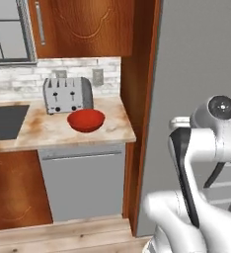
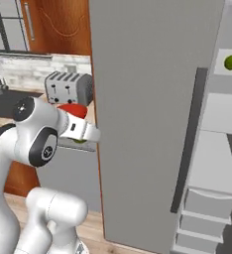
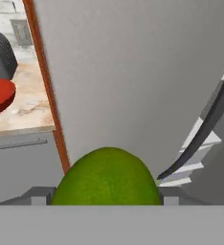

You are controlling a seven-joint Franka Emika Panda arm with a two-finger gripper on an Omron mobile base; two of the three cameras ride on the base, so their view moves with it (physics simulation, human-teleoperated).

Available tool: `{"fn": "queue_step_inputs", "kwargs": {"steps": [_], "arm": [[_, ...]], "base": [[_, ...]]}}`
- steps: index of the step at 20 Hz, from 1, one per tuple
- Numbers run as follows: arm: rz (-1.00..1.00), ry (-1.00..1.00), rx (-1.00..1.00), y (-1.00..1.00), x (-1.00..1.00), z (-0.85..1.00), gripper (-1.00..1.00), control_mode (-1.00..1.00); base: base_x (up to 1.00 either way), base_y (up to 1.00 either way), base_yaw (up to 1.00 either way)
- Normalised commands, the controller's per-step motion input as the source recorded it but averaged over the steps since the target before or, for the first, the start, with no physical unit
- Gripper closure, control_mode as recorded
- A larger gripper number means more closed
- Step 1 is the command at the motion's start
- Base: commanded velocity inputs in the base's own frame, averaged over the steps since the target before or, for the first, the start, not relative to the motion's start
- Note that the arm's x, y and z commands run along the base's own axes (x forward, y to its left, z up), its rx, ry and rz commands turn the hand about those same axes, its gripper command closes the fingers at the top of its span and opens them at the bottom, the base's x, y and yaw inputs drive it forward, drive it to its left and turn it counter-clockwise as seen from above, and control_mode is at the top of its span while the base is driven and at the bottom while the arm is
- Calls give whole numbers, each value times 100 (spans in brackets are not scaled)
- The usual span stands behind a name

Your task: Take the lime, lime, and fish from the freezer and place them in the bowl on the counter.

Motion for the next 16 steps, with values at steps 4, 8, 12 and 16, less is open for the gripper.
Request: {"fn": "queue_step_inputs", "kwargs": {"steps": [4, 8, 12, 16], "arm": [[0, 0, 0, 0, 0, 0, 100, 100], [0, 0, 0, 0, 0, 0, 100, 100], [0, 0, 0, 0, 0, 0, 100, 100], [0, 0, 0, 0, 0, 0, 100, 100]], "base": [[43, 100, 0], [55, 96, 0], [71, 24, 0], [87, -1, -1]]}}
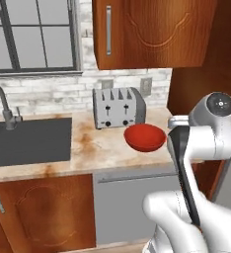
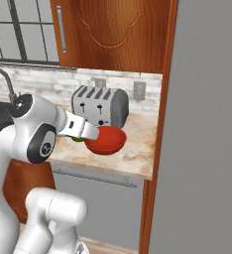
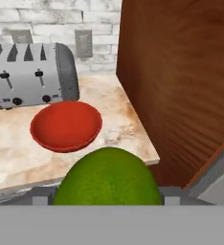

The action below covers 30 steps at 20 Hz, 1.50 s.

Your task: Take the lime, lime, and fish from the freezer and place them in the bowl on the counter.

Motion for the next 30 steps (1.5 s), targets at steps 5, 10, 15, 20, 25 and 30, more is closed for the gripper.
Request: {"fn": "queue_step_inputs", "kwargs": {"steps": [5, 10, 15, 20, 25, 30], "arm": [[0, 0, 0, 0, 0, 0, 100, 100], [0, 0, 11, 8, 42, -38, 100, -100], [0, 0, 25, 18, 64, -83, 100, -100], [0, 5, 4, 3, 65, -83, 100, -100], [0, 20, 0, 5, 68, -69, 100, -100], [1, 34, 0, 8, 31, -41, 100, -100]], "base": [[89, -4, -1], [31, 3, 0], [0, 0, 0], [0, 0, 0], [0, 0, 0], [0, 0, 0]]}}
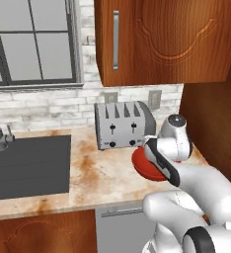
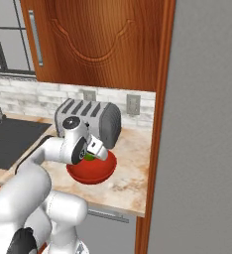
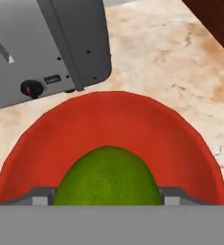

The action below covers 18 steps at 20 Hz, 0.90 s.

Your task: Take the lime, lime, and fish from the freezer and place them in the bowl on the counter.

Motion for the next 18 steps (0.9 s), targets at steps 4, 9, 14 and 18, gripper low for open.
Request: {"fn": "queue_step_inputs", "kwargs": {"steps": [4, 9, 14, 18], "arm": [[1, 32, 0, 0, 19, -62, 100, -100], [1, 22, 0, 0, 13, -59, 100, -100], [2, 4, 0, 0, 33, -51, -100, -100], [0, 0, 0, 0, 3, -2, -100, -100]], "base": [[0, 0, 0], [0, 0, 0], [0, 0, 0], [0, 0, 0]]}}
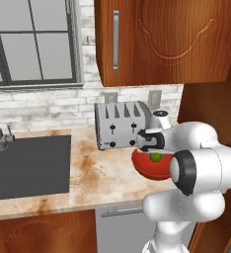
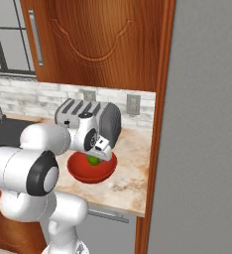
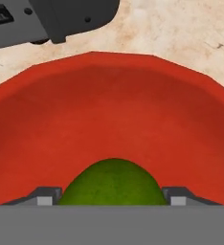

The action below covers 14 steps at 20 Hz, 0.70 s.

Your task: Take the lime, lime, and fish from the freezer and place them in the bowl on the counter.

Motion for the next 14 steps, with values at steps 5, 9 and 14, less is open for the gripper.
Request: {"fn": "queue_step_inputs", "kwargs": {"steps": [5, 9, 14], "arm": [[0, 0, 1, 0, -20, 23, -100, -100], [0, 0, 6, 0, -68, 63, -100, -100], [0, -3, 7, 0, -99, 83, -100, -100]], "base": [[0, 0, 0], [0, 0, 0], [0, 0, 0]]}}
